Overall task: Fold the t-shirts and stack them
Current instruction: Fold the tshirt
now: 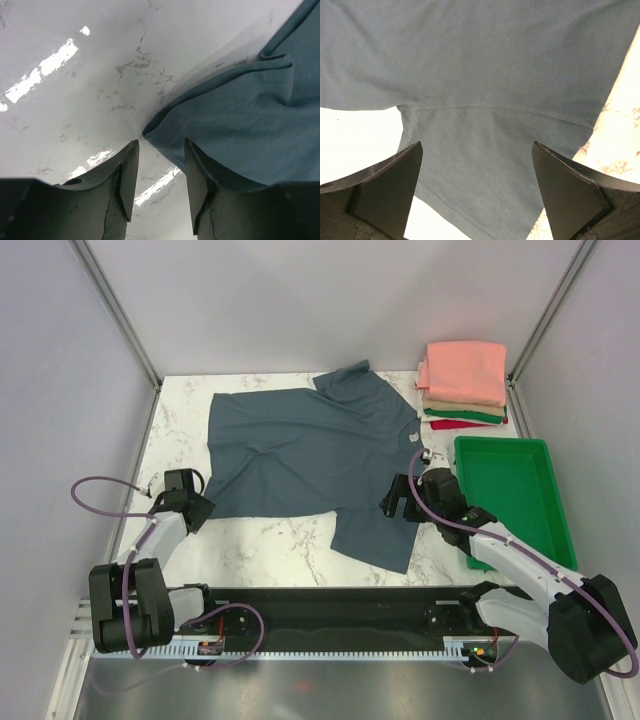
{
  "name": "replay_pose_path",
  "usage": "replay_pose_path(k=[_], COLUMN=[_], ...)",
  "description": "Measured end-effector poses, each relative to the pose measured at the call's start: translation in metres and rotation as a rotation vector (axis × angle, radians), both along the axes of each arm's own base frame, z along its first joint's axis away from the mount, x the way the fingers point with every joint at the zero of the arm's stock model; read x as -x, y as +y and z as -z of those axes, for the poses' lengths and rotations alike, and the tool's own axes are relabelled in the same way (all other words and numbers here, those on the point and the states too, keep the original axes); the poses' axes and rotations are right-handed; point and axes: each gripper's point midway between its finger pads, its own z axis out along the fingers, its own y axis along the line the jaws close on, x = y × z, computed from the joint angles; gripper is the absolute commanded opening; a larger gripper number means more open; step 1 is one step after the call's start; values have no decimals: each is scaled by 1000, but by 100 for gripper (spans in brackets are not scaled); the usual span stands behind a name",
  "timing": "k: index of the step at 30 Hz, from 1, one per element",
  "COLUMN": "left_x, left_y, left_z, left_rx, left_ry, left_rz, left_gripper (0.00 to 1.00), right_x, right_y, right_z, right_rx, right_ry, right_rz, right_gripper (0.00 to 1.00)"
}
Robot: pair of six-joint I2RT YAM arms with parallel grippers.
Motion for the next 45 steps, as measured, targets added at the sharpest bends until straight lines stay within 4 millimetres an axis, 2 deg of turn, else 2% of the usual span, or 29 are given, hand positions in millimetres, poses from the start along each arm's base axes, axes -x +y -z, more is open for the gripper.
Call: replay_pose_path(k=[8, 10, 11, 12, 18, 21, 29, 33, 36, 39, 42, 43, 45], left_x=[-11, -12, -13, -14, -14, -14, -20, -22, -23, -23, -23, -23, -24], left_y=[2, 2, 3, 3, 1, 1, -1, -3, -4, -4, -4, -5, -6], left_z=[-2, -2, -1, -1, 5, 8, 8, 8, 7, 7, 7, 7, 7], left_rx=[-7, -7, -7, -6, 2, 7, 21, 30, 33, 34, 35, 36, 40], left_ry=[-40, -45, -49, -51, -54, -68, -106, -115, -123, -126, -127, -128, -129], left_rz=[1, -1, -2, -3, 6, 9, 19, 26, 29, 31, 31, 32, 36], left_gripper=[27, 15, 4, 2, 2, 2, 2, 2, 2, 2, 2, 2, 2], right_x=[2, 3, 4, 4, 15, 34, 90, 110, 124, 131, 137, 139, 142], right_y=[-1, -2, -2, -2, -16, -21, -7, -5, -2, 5, 12, 14, 17], right_z=[9, 11, 12, 13, 19, 24, 42, 49, 57, 62, 65, 67, 69], right_rx=[8, 10, 10, 11, 10, -14, 7, 10, 27, 42, 57, 63, 67], right_ry=[17, 22, 25, 27, 44, 56, 161, 202, 240, 254, 255, 254, 260], right_rz=[0, 2, 2, 4, 81, 113, 39, 24, 5, -11, -34, -37, -40], right_gripper=[98, 98, 98, 98, 97, 96, 92, 89, 83, 72, 54, 44, 32])
